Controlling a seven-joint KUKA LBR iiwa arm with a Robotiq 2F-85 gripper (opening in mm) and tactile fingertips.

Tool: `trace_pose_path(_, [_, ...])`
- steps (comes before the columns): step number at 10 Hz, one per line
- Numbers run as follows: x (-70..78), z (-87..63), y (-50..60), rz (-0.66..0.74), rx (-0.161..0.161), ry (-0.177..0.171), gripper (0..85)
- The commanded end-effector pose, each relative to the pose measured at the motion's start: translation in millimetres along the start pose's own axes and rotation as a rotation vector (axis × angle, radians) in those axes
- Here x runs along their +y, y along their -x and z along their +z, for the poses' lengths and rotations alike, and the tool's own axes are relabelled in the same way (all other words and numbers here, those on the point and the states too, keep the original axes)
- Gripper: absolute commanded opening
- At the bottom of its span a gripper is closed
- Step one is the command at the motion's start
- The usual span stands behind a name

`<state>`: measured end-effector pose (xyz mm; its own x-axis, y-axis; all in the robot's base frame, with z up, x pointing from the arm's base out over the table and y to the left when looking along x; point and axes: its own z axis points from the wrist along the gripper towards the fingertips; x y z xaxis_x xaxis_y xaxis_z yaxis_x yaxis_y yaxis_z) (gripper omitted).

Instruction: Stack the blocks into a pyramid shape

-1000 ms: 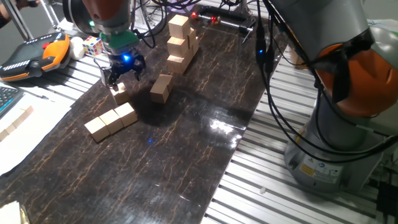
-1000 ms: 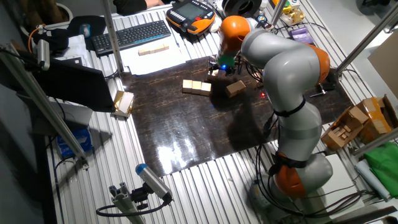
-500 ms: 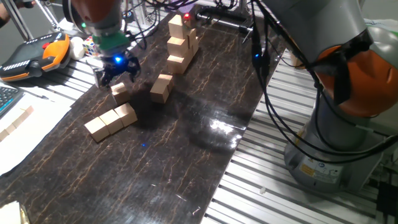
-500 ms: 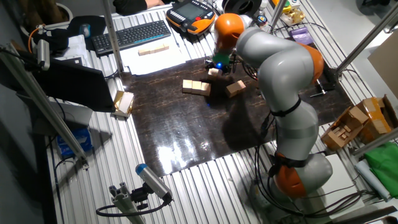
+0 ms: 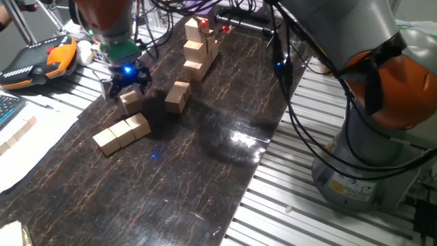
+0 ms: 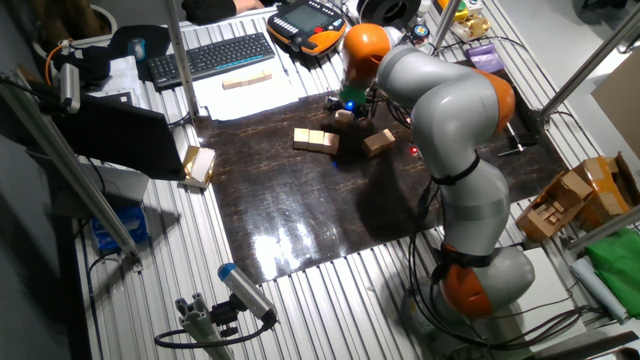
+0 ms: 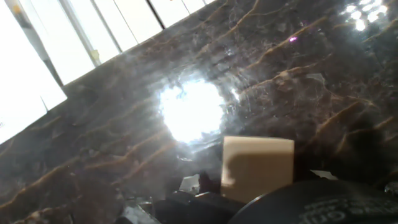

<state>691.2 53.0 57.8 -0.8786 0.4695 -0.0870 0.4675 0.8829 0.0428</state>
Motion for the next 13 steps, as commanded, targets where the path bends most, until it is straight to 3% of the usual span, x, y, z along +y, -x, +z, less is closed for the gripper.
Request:
trace_pose_path(1, [-0.9, 1.4, 1.0, -0.003, 0.006, 0.001, 82.7])
trace_pose_path(6, [-3.8, 11.9, 3.7, -0.018, 0.015, -0.002, 65.3])
trace_pose_path(8, [-4.5, 10.5, 3.5, -0.021, 0.029, -0.008, 43.3])
trace_pose_path(9, [-6.1, 7.3, 2.5, -0.013, 0.041, -0.008, 31.0])
trace_pose_path(13, [-25.8, -28.8, -14.3, 0.089, 0.074, -0.031, 15.3])
